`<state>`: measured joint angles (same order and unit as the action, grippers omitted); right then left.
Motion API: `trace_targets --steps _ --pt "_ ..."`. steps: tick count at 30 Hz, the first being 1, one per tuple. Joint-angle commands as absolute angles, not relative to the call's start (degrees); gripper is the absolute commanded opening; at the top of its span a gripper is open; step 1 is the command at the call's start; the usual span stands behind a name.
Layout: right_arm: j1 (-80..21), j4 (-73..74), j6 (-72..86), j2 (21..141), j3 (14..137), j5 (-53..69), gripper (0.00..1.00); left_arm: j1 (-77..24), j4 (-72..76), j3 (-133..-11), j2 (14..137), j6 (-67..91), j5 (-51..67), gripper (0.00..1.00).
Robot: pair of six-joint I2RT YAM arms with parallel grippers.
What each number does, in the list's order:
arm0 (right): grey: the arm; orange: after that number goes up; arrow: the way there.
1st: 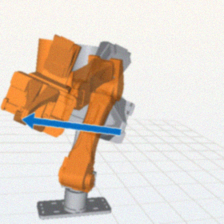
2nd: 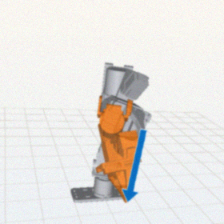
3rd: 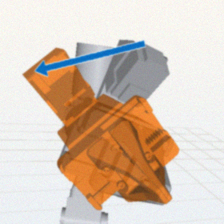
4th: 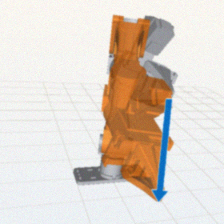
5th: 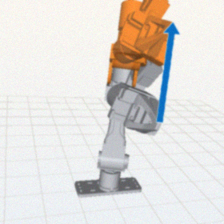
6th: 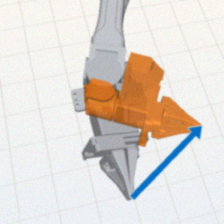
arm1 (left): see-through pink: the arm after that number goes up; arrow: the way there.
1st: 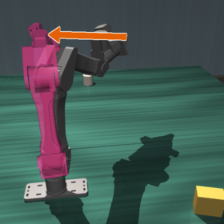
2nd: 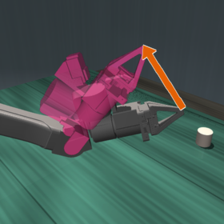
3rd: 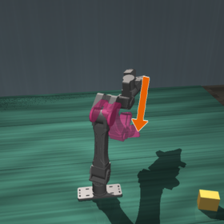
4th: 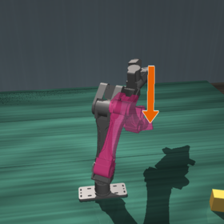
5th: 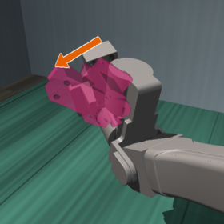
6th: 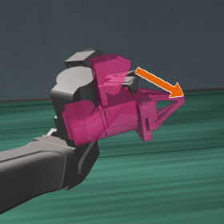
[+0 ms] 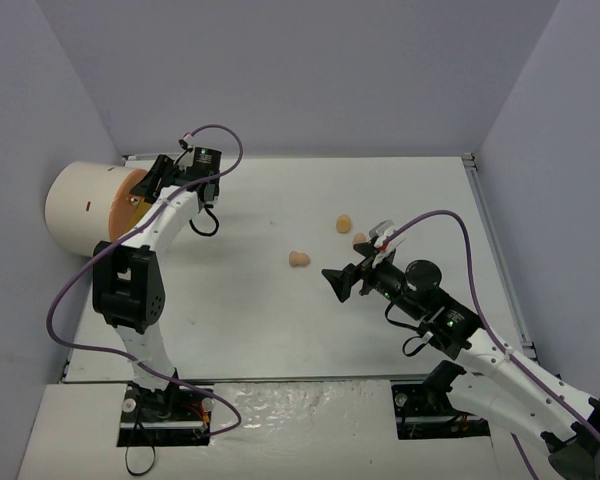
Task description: Organize the makeup
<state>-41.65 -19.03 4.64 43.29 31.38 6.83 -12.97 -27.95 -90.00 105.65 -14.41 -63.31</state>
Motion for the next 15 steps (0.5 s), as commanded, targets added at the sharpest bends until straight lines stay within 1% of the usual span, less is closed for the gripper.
trace_targets --steps 1,15 --pt "-41.40 -24.44 5.27 43.33 31.82 6.85 1.00 -12.22 -24.00 -90.09 102.92 -17.66 -67.50 0.42" --pt "-41.38 -24.42 5.27 42.91 31.66 6.94 1.00 -11.51 -24.02 -88.55 103.46 -17.75 -69.22 0.37"
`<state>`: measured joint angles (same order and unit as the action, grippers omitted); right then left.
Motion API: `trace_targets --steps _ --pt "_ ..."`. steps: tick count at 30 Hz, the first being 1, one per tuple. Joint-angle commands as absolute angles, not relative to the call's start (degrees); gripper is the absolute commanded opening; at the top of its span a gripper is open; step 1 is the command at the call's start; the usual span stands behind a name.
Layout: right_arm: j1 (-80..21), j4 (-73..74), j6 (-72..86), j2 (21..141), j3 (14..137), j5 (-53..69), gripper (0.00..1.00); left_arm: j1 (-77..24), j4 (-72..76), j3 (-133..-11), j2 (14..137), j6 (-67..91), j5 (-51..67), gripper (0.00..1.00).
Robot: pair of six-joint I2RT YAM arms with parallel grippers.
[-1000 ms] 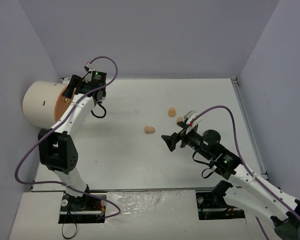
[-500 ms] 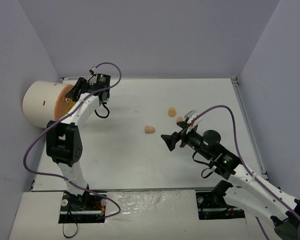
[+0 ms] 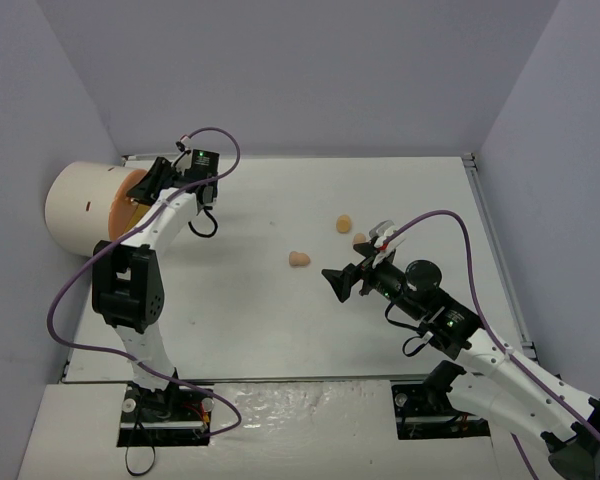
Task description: Organize the makeup
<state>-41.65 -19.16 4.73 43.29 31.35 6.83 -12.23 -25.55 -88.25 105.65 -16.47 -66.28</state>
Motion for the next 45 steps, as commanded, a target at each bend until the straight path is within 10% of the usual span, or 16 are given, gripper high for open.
trace_targets --steps 1,38,45 --pt "-41.40 -24.33 5.27 42.89 31.64 6.89 1.00 -11.51 -23.95 -88.41 103.50 -17.70 -69.17 0.37" --pt "-41.31 -23.81 5.27 42.98 31.73 7.34 1.00 -10.55 -28.65 -89.83 106.48 -14.68 -69.26 0.37" --pt "-41.35 -23.99 5.32 43.15 31.73 7.47 1.00 -10.85 -29.26 -90.52 105.74 -14.07 -69.39 0.25"
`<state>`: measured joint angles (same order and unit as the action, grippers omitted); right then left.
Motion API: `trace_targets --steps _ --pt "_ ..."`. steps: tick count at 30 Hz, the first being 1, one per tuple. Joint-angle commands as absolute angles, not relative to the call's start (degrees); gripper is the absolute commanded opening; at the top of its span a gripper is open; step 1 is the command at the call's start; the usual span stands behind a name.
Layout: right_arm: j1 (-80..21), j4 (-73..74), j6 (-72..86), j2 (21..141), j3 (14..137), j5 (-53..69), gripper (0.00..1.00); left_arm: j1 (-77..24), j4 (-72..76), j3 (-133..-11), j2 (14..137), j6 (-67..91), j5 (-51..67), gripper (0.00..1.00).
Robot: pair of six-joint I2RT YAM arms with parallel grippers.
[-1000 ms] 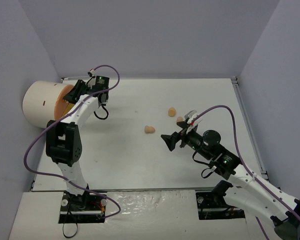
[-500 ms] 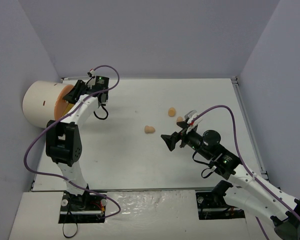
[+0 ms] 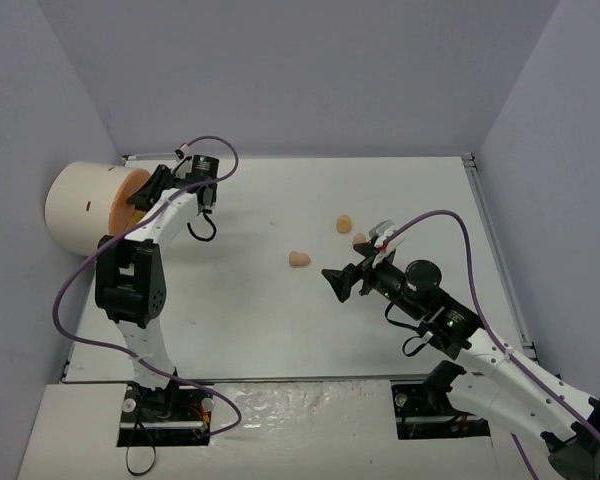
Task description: Organize the makeup
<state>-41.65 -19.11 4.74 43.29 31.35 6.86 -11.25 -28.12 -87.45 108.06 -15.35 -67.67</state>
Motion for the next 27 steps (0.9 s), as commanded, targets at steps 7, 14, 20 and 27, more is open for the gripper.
trace_targets --steps 7,14,20,27 --pt "-41.33 -24.08 5.27 43.51 31.73 7.58 1.00 -12.18 -29.62 -90.99 104.25 -14.00 -70.03 0.09" --pt "-41.31 -24.10 5.21 43.17 31.63 7.20 1.00 -16.69 -34.00 -93.12 102.57 -11.18 -71.07 0.05" --pt "-41.31 -24.26 5.27 43.38 31.55 7.07 1.00 -19.92 -40.95 -94.63 101.91 -4.35 -70.14 0.06" --pt "-41.33 -24.41 5.19 43.68 31.46 6.92 1.00 -21.77 -46.53 -94.29 101.51 2.72 -68.25 0.06"
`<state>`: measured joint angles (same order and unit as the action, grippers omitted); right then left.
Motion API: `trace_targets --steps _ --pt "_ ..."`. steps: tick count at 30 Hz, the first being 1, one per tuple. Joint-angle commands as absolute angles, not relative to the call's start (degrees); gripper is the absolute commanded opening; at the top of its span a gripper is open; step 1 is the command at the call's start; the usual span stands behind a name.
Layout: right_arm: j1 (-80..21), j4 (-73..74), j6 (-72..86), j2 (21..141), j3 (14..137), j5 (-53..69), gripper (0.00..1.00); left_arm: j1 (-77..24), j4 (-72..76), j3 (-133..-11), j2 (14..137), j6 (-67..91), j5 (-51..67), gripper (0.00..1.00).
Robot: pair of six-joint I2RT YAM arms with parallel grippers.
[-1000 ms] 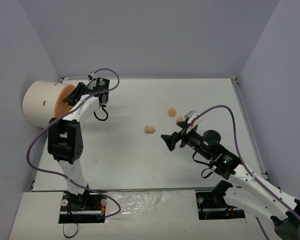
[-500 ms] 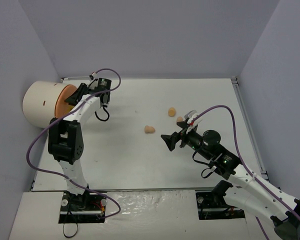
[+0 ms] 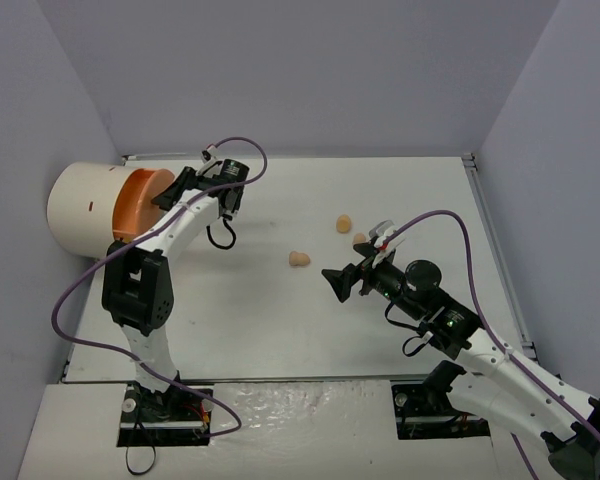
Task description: Organize the makeup
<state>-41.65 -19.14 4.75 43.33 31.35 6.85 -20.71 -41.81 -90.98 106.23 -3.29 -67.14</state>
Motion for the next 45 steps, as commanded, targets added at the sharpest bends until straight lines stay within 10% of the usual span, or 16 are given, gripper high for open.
trace_targets --steps 1,14,23,31,45 --pt "-41.40 -24.35 5.19 43.70 31.46 6.86 1.00 -22.05 -46.78 -94.25 101.51 3.14 -68.34 0.06" --pt "-41.40 -24.26 5.19 44.12 31.55 6.59 1.00 -23.91 -49.84 -96.08 102.31 7.47 -66.10 0.13" --pt "-41.40 -24.19 5.11 44.49 31.61 6.75 1.00 -24.14 -50.22 -97.38 101.16 7.96 -64.86 0.56" --pt "-41.39 -22.91 5.13 43.52 32.13 5.05 1.00 -27.89 -52.57 -102.54 99.30 9.61 -60.12 0.64" --pt "-39.37 -11.40 13.10 43.23 35.59 -12.22 1.00 -34.81 -39.31 -92.61 91.15 23.67 -7.51 0.74"
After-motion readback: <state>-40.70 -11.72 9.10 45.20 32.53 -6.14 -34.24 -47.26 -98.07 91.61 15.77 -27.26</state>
